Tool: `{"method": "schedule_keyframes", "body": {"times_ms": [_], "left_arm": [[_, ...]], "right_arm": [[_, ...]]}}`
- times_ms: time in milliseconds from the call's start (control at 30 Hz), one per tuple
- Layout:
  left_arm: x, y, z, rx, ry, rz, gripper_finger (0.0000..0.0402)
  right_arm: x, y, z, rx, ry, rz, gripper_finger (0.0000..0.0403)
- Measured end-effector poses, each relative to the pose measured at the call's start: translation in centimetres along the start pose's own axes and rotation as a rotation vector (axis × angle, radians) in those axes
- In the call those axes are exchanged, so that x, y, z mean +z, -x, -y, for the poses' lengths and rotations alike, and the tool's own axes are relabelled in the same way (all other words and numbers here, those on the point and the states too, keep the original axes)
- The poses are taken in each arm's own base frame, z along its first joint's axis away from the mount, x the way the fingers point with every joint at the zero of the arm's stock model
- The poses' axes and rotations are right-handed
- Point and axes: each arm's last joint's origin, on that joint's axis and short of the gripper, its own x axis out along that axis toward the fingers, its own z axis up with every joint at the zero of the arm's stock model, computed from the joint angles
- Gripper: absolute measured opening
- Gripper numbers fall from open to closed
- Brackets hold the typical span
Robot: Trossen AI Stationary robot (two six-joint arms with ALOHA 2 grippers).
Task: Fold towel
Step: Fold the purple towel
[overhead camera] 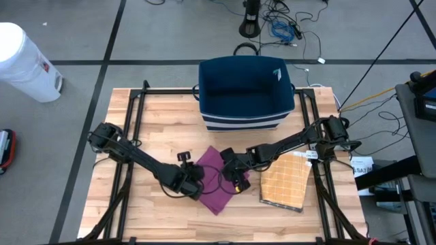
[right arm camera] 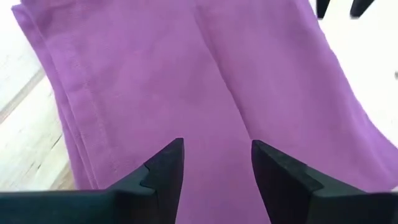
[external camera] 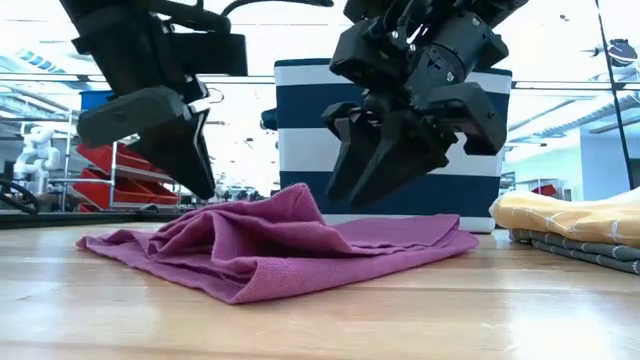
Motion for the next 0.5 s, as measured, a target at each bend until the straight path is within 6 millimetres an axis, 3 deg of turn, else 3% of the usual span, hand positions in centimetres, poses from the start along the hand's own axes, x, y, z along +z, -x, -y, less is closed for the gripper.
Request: {"method": "schedule_keyframes", "body": {"times_ms": [233,500], "left_arm": [[-0.4,0.1,-0.1,0.021,0.167,-0.023,0.0099],[-0.1,0.1,0.1,-0.004,0.204,0.0,0.0099]], "right_arm": [[-0.1,0.0,-0.5,0.015,-0.037,-0.022,0.0174],[0.1,-0.1,-1.6,0.038,-0.026,-0.033,0.0174]]}}
